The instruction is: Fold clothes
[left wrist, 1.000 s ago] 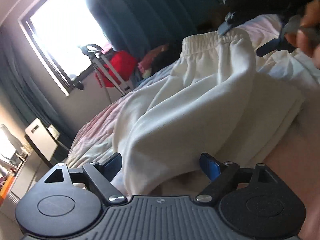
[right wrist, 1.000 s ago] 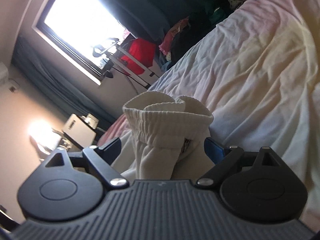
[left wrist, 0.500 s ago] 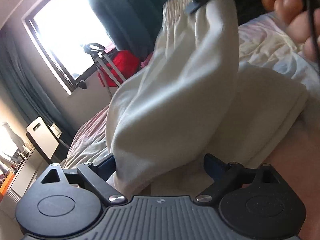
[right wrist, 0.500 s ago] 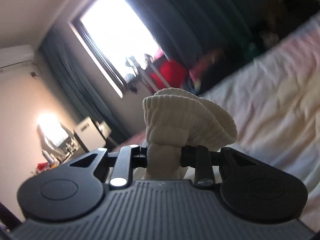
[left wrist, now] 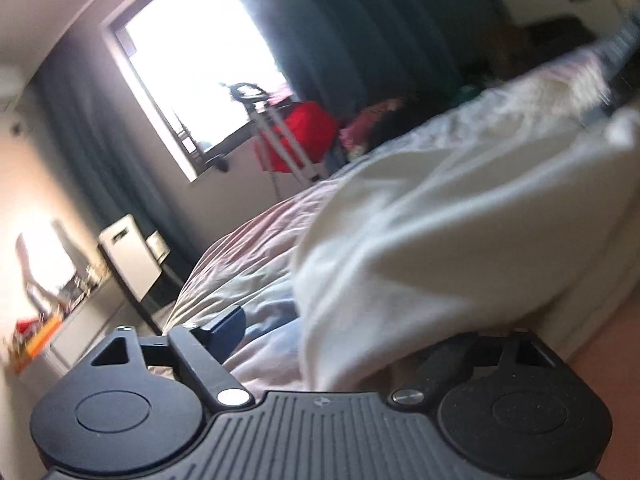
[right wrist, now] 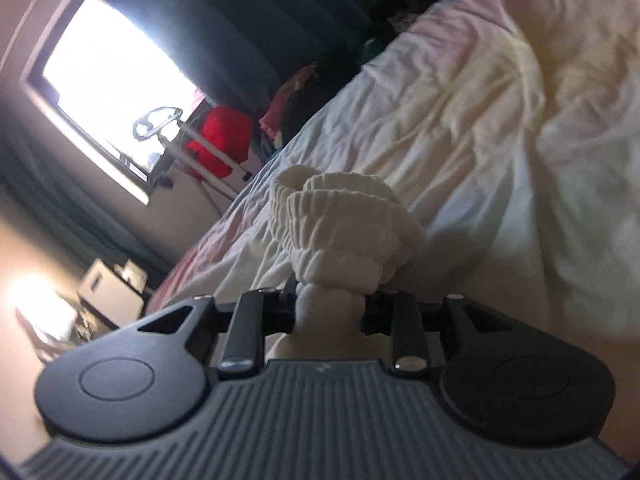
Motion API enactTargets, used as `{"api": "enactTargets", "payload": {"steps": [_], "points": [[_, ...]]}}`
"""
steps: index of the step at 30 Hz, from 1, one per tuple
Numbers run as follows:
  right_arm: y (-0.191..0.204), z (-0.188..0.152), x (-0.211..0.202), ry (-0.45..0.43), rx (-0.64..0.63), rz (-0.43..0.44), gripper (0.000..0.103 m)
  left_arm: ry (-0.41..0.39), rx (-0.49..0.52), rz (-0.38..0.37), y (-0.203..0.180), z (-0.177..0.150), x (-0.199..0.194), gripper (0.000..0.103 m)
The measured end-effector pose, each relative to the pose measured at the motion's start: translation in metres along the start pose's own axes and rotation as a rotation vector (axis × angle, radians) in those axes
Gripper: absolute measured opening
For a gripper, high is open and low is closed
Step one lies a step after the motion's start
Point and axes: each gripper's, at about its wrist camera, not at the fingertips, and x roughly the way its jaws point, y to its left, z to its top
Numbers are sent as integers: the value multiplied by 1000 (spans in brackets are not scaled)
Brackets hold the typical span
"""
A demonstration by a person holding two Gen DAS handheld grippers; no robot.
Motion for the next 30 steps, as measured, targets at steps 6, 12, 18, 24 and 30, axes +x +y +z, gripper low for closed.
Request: {"api": "enactTargets", "payload": {"steps": [6,12,18,24,30], "points": [[2,-8,-5,25,-58,-47,69,18,-197,-58,27,0,-29,55],[-6,-11,9,93,-9,-45,72,-28,-83,-92,14,-7,-55,20],[-20,-16,17,133,69,-38,86,135,-212,-211,36,-13,-52,8],[-28,-22,30,181,135,12,92,232,-223,-254,36,-19,-34,8],[-16,-24,37,232,27,-26,93,243,-230,-261,36,-19,-28,9]]}}
